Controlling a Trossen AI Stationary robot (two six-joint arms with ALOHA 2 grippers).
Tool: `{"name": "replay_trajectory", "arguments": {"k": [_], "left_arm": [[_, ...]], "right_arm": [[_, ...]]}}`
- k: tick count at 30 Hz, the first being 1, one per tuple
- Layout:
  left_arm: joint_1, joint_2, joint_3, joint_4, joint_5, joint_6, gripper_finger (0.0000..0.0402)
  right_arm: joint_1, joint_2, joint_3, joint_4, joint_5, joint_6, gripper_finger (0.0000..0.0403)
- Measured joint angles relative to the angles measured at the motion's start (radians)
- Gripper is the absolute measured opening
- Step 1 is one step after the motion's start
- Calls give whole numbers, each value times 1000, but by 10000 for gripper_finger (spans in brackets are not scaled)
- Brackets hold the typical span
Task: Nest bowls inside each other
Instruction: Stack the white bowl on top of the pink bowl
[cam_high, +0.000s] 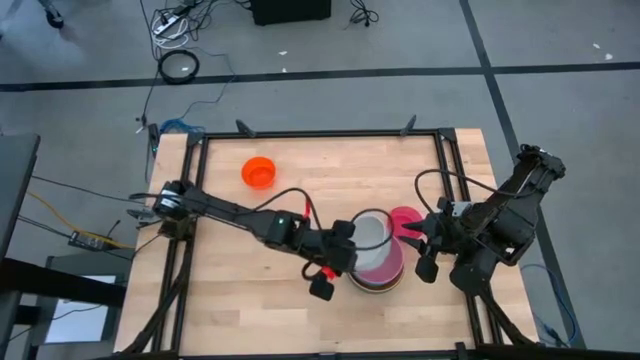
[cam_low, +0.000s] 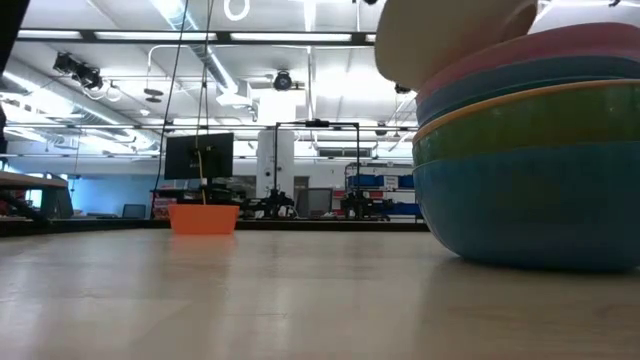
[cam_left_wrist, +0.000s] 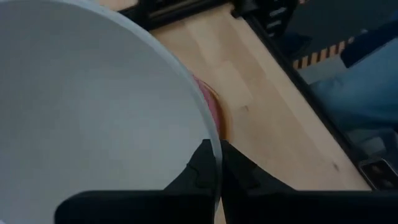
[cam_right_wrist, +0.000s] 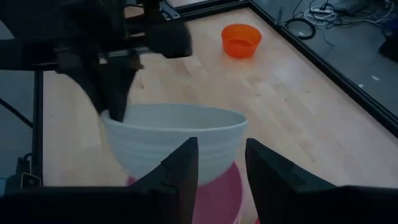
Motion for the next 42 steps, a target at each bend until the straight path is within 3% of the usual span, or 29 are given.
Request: {"name": "replay_trajectory", "arguments": {"k": [10, 16, 23, 31, 42], "left_arm": [[38, 32, 0, 62, 94, -3, 7], [38, 47, 0, 69, 88, -39, 10], [41, 48, 0, 116, 51, -59, 65], [41, 47, 0, 123, 49, -112, 97], [-1, 25, 43, -18, 38, -182, 105]], "right_arm": [[0, 0, 0, -2, 0, -5, 121], [0, 0, 0, -4, -6, -5, 121], [0, 0, 0, 1, -24, -6, 121], [0, 1, 0, 14, -31, -6, 121], [-19, 77, 0, 151, -255, 43, 121]]}}
